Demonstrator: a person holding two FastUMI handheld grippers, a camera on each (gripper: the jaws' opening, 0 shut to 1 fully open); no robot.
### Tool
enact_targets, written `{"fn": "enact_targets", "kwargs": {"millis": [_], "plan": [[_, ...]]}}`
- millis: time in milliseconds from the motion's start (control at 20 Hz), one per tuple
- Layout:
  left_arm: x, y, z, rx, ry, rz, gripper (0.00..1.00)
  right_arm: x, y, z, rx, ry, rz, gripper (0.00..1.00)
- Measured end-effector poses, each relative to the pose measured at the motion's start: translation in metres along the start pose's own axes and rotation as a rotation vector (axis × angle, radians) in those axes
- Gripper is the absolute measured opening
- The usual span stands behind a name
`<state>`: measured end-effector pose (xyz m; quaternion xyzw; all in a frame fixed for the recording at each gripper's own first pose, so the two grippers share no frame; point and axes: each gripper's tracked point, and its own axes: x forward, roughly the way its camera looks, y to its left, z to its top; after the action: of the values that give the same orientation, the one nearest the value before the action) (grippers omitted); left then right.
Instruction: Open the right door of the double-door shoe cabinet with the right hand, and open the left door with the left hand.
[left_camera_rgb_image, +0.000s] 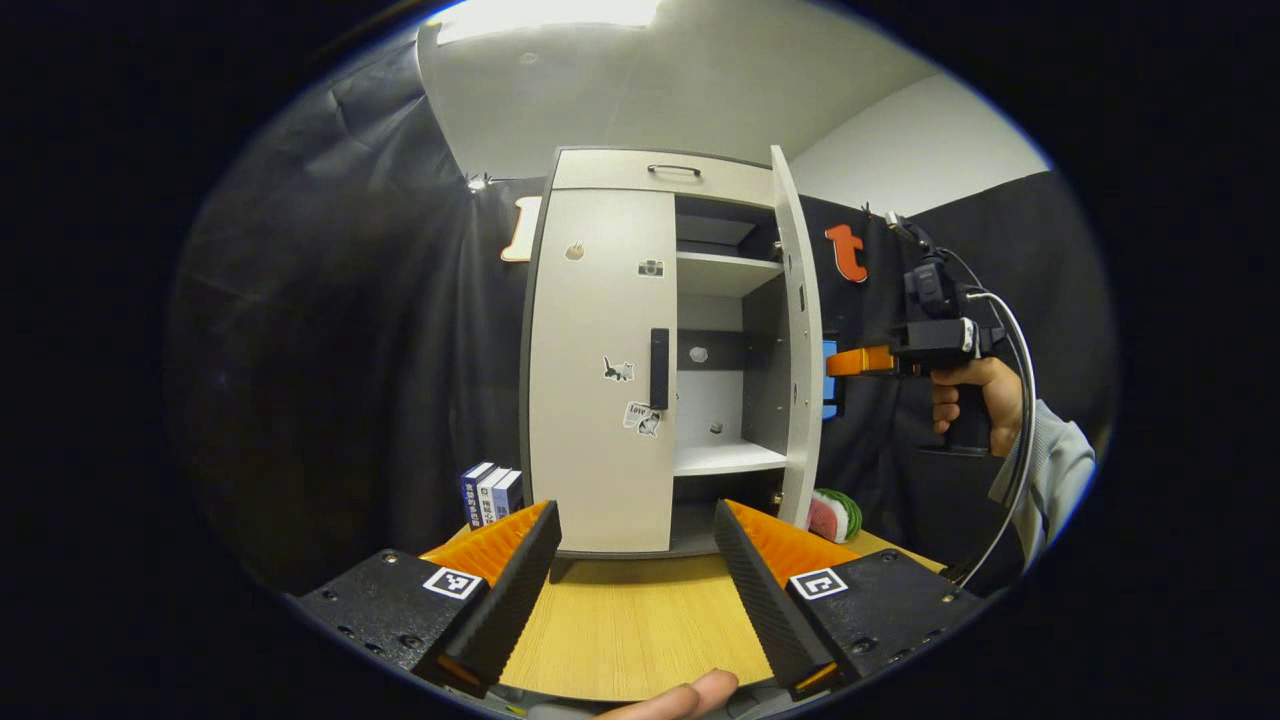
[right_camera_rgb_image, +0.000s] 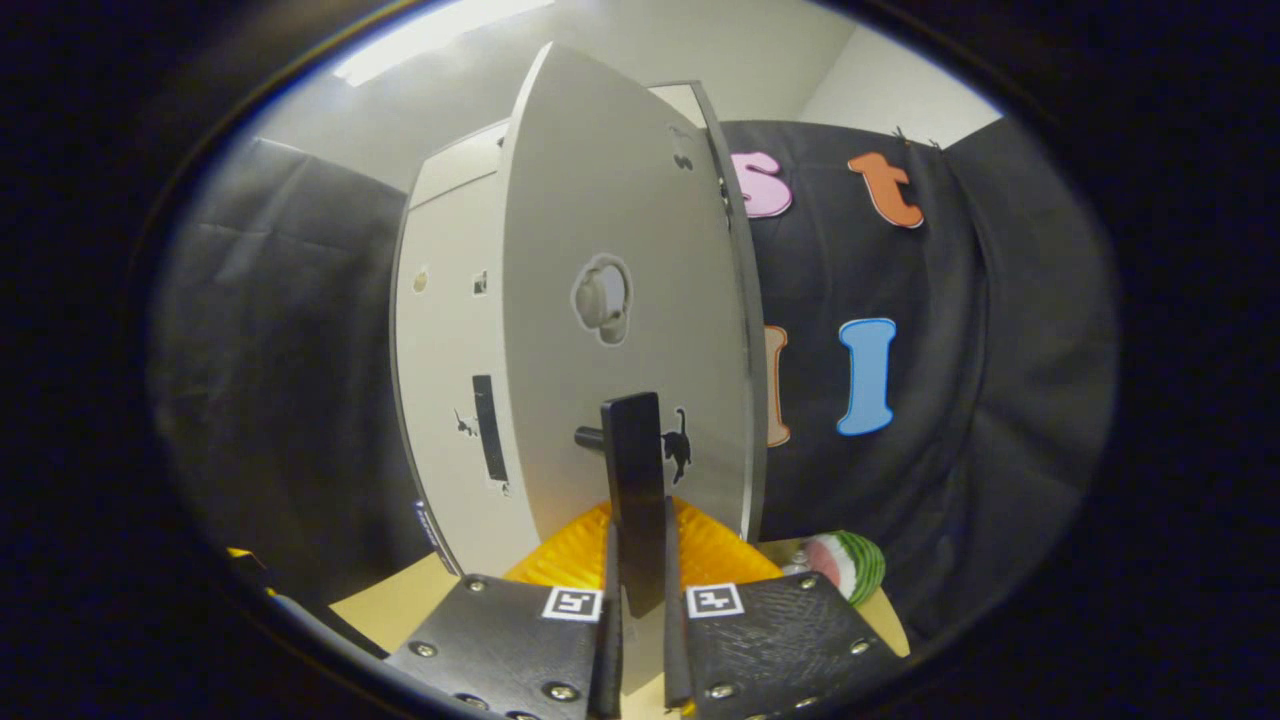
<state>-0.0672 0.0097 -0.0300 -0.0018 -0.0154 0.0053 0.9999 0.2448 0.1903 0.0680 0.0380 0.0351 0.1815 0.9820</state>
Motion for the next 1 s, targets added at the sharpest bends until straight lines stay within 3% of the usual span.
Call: {"fn": "enact_targets", "kwargs": {"millis": [250, 350, 400, 450, 500, 650, 1000], "plan": [[0.011, -0.009, -0.013, -0.015, 0.027, -0.013, 0.96, -0.002, -0.017, 0.007, 0.02, -0.039, -0.034, 0.16], [0.014, -0.017, -0.014, -0.02, 0.03, -0.034, 0.96, 0.001, -0.037, 0.012, 0.019, -0.06, -0.09, 0.16], [0.016, -0.018, -0.016, -0.013, 0.03, -0.038, 0.96, 0.011, -0.059, 0.009, 0.003, -0.062, -0.157, 0.16], [0.017, -0.02, -0.016, -0.003, 0.031, -0.038, 0.96, 0.017, -0.08, 0.009, -0.025, -0.067, -0.21, 0.02], [0.018, -0.021, -0.017, 0.006, 0.03, -0.038, 0.96, -0.005, -0.092, 0.014, -0.005, -0.063, -0.178, 0.01], [0.023, -0.026, -0.018, 0.019, 0.033, -0.042, 0.96, -0.003, -0.087, 0.009, 0.133, -0.057, -0.086, 0.01], [0.037, -0.034, -0.014, 0.032, 0.031, -0.068, 0.96, -0.017, -0.087, 0.002, 0.048, -0.047, -0.119, 0.01]]}}
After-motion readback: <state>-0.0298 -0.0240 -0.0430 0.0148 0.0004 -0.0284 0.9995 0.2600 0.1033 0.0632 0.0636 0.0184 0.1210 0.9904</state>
